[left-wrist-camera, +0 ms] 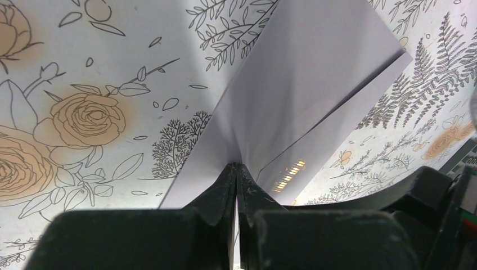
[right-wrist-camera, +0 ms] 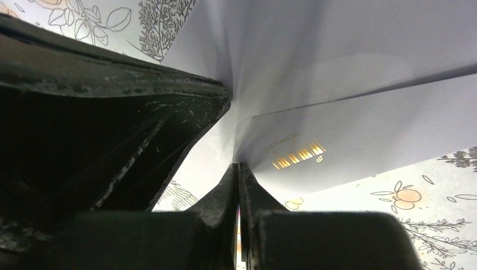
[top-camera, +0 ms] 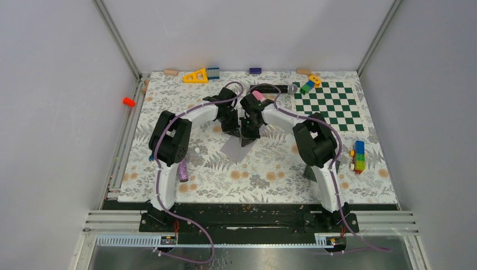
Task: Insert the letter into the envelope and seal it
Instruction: Seal the envelope flap at the center of the board.
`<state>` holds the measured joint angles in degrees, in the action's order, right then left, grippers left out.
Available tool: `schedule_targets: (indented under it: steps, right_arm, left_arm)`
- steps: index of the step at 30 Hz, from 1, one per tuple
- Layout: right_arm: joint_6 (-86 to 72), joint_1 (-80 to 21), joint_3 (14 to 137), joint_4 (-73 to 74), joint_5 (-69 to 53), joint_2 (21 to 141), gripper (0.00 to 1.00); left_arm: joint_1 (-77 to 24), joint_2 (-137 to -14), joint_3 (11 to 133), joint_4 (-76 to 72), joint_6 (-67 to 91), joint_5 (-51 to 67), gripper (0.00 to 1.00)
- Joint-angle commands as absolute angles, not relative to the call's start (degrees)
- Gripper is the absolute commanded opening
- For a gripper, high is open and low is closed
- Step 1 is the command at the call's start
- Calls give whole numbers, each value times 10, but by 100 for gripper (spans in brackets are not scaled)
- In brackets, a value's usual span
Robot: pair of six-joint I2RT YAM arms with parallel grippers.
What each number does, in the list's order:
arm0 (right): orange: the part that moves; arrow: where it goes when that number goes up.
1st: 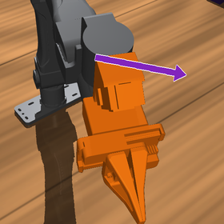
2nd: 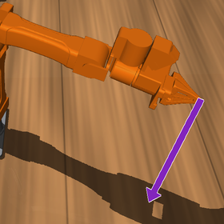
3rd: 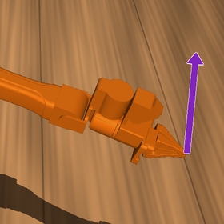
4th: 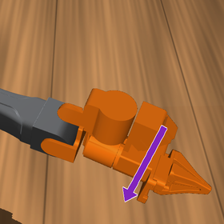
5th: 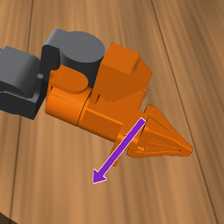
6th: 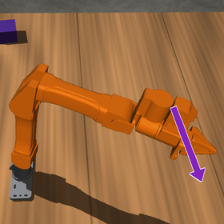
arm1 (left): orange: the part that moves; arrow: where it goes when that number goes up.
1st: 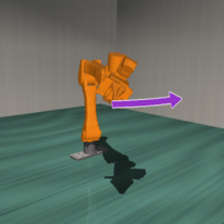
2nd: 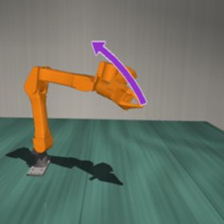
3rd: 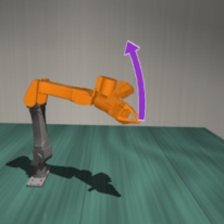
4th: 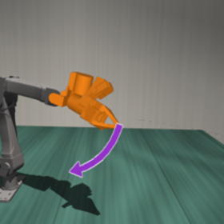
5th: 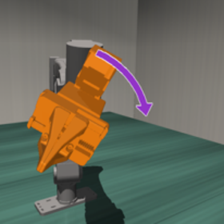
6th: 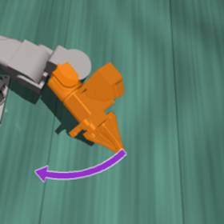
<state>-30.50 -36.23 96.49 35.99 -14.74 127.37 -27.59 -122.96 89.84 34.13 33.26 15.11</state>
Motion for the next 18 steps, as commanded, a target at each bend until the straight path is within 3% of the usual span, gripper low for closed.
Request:
schedule_targets:
  steps: [1, 9, 18]
  right_arm:
    - [-307, -376, 935, 380, -165, 1263, 0]
    - [-311, -377, 920, 369, -185, 1262, 0]
    - [-280, -349, 974, 403, -88, 1265, 0]
  left_arm:
    - [-286, -1248, 874, 356, 323, 111, 0]
    - [-286, -1248, 873, 356, 323, 111, 0]
    - [-287, -1248, 874, 356, 319, 109, 0]
